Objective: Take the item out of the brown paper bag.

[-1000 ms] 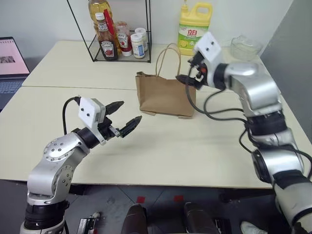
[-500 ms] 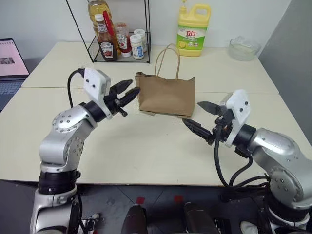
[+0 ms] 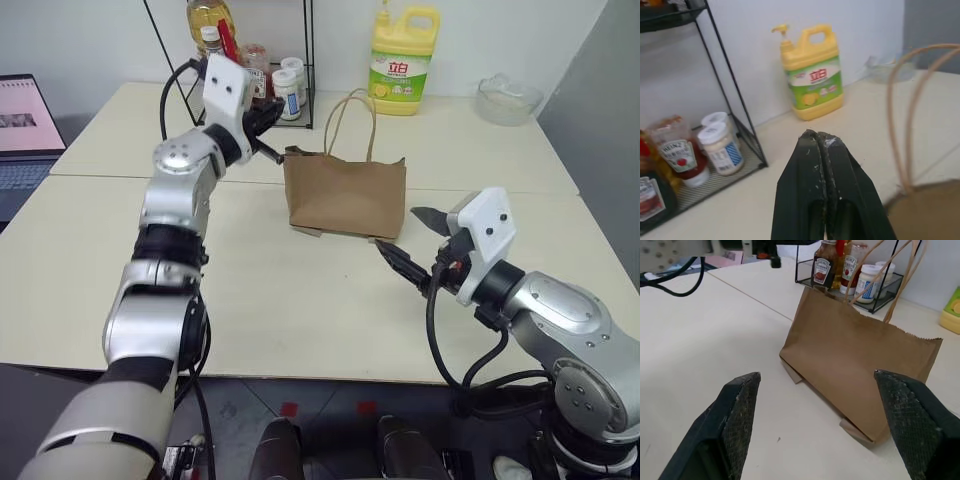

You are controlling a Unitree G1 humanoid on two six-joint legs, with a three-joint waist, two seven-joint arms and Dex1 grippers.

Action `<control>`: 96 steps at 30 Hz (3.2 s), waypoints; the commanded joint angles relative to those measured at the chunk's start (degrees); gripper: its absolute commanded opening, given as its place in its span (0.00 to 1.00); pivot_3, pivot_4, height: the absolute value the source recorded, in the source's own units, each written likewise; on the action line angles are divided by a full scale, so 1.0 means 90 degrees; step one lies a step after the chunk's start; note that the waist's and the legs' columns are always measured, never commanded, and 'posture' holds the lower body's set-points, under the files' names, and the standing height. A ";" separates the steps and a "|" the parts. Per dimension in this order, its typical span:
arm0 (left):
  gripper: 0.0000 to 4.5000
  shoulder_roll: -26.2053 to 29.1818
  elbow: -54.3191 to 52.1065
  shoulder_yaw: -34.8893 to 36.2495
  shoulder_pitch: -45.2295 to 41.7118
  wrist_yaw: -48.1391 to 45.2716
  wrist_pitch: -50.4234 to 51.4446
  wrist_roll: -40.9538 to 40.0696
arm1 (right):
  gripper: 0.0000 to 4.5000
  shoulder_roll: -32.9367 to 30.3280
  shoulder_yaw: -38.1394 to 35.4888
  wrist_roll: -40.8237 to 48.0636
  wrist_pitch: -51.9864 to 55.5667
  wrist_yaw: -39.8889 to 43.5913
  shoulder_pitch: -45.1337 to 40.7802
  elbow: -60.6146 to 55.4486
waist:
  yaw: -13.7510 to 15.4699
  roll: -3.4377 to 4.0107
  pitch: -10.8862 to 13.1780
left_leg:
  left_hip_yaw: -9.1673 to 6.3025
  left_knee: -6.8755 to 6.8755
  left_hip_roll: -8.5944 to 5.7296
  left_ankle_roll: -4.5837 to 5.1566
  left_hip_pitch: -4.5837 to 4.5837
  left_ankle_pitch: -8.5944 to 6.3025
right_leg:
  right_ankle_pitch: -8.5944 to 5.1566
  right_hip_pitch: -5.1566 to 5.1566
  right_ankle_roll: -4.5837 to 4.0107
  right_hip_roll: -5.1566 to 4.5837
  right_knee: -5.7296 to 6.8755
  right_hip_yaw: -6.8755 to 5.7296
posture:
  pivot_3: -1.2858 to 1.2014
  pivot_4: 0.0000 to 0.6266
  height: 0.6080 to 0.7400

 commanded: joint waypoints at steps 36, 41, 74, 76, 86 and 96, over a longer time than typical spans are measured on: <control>0.01 0.0653 0.1470 -0.0718 -0.0874 -0.4837 -0.0378 0.1820 | 0.85 -0.1857 -0.0953 0.3663 -0.0147 -0.1080 0.0488 -0.0433 | -0.0025 0.0000 0.0000 | -0.0004 0.0001 0.0003 0.0000 -0.0016 0.0003 | -0.0001 -0.0006 -0.0001 -0.0001 0.0008 -0.0006 | 0.52 0.24 1.00; 0.01 0.0910 -0.0123 -0.0731 -0.0161 -0.5916 0.0510 0.1350 | 0.85 -0.2091 -0.0923 0.3840 -0.0316 -0.1101 0.0526 -0.0326 | -0.0051 0.0000 0.0000 | -0.0007 0.0003 0.0005 0.0000 -0.0016 0.0004 | -0.0001 -0.0005 -0.0001 -0.0001 0.0010 -0.0009 | 0.52 0.24 1.00; 0.58 0.2972 -0.4842 -0.2469 0.3263 -0.6596 -0.3377 -0.1196 | 0.85 -0.3095 -0.0387 0.3891 -0.1293 -0.0786 0.1331 -0.0342 | 0.0007 0.0005 -0.0003 | -0.0016 0.0039 0.0009 0.0005 -0.0009 0.0006 | -0.0006 0.0003 -0.0011 0.0001 0.0044 -0.0013 | 0.52 0.24 1.00; 0.58 0.2928 -0.4590 -0.2621 0.3211 -0.6596 -0.3770 -0.1122 | 0.85 -0.3144 -0.0337 0.3916 -0.1319 -0.0745 0.1362 -0.0347 | 0.0009 0.0005 -0.0004 | -0.0015 0.0041 0.0008 0.0006 -0.0009 0.0006 | -0.0006 0.0006 -0.0010 0.0001 0.0044 -0.0012 | 0.52 0.24 1.00; 0.58 0.2044 -0.3321 -0.2890 0.2904 -0.6596 -0.5226 -0.0654 | 0.85 -0.3373 0.0404 0.3535 -0.1416 -0.0374 0.1321 -0.0445 | 0.0003 0.0005 -0.0004 | -0.0017 0.0050 0.0009 0.0007 -0.0009 0.0005 | -0.0006 0.0006 -0.0011 0.0005 0.0049 -0.0014 | 0.52 0.24 1.00; 0.54 0.1522 -0.3065 -0.2974 0.2955 -0.6593 -0.5586 -0.0491 | 0.85 -0.3773 0.1006 0.2847 -0.1936 0.0443 0.1382 -0.0523 | 0.0003 0.0005 -0.0004 | -0.0019 0.0062 0.0009 0.0007 -0.0011 0.0005 | -0.0006 0.0007 -0.0010 0.0005 0.0052 -0.0014 | 0.52 0.24 1.00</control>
